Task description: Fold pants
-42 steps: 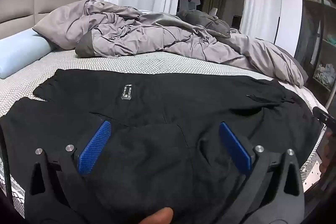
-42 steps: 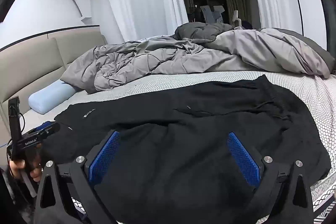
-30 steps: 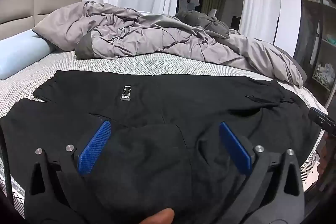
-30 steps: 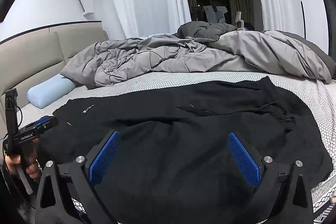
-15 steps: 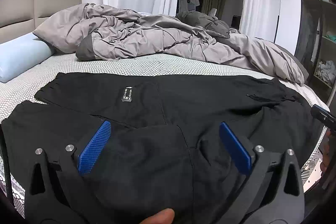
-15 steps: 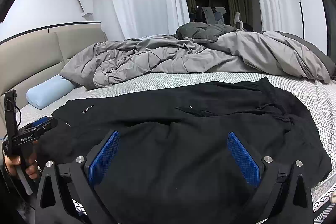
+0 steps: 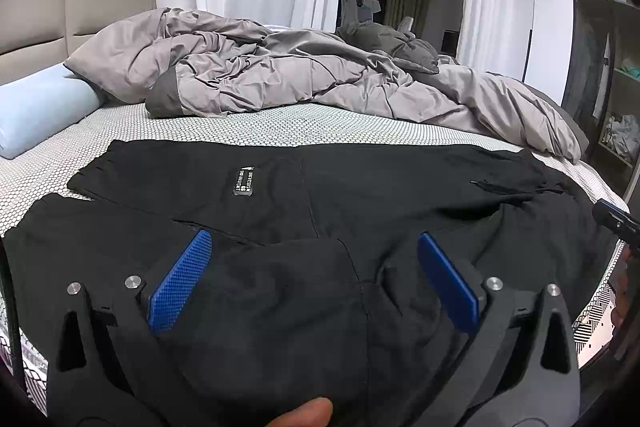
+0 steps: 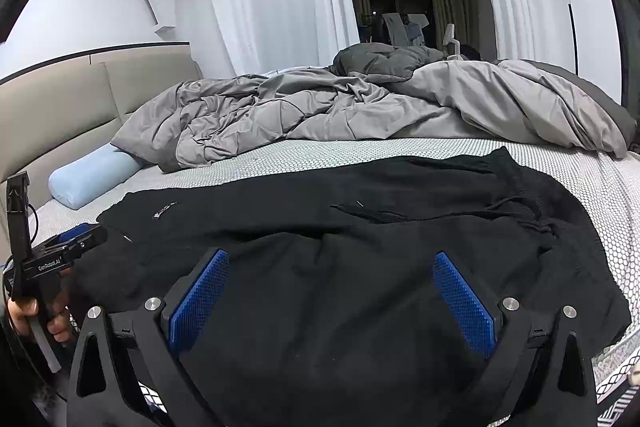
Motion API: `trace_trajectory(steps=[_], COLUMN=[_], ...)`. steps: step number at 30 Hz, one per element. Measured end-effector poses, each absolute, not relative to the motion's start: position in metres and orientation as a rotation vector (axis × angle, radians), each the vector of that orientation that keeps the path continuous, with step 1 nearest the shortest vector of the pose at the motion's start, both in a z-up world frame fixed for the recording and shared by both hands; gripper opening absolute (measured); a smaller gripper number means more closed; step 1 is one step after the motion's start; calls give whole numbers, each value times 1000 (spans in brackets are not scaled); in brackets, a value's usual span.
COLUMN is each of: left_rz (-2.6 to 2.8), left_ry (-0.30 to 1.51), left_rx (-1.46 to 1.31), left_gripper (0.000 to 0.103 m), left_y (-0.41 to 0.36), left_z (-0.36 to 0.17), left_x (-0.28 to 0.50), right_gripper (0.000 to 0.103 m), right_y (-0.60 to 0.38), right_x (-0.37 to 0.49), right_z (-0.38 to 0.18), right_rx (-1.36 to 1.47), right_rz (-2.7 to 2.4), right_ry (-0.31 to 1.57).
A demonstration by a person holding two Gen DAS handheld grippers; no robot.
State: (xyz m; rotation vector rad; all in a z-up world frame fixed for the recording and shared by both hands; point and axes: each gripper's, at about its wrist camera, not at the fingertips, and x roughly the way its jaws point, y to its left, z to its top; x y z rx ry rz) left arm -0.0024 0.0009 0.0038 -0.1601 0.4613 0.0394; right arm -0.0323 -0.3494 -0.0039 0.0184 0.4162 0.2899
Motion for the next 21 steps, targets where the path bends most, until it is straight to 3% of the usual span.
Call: trace_trajectory(steps=[21], left_rz=[41], left_ry=[459], left_rx=[-154], left_gripper=[103], left_y=[0], left_z=[5], left_x=[-4], right_gripper=[103], right_y=[-352], right_x=[-31], right_z=[-6], right_rx=[23], right_rz=[287], right_ry=[415])
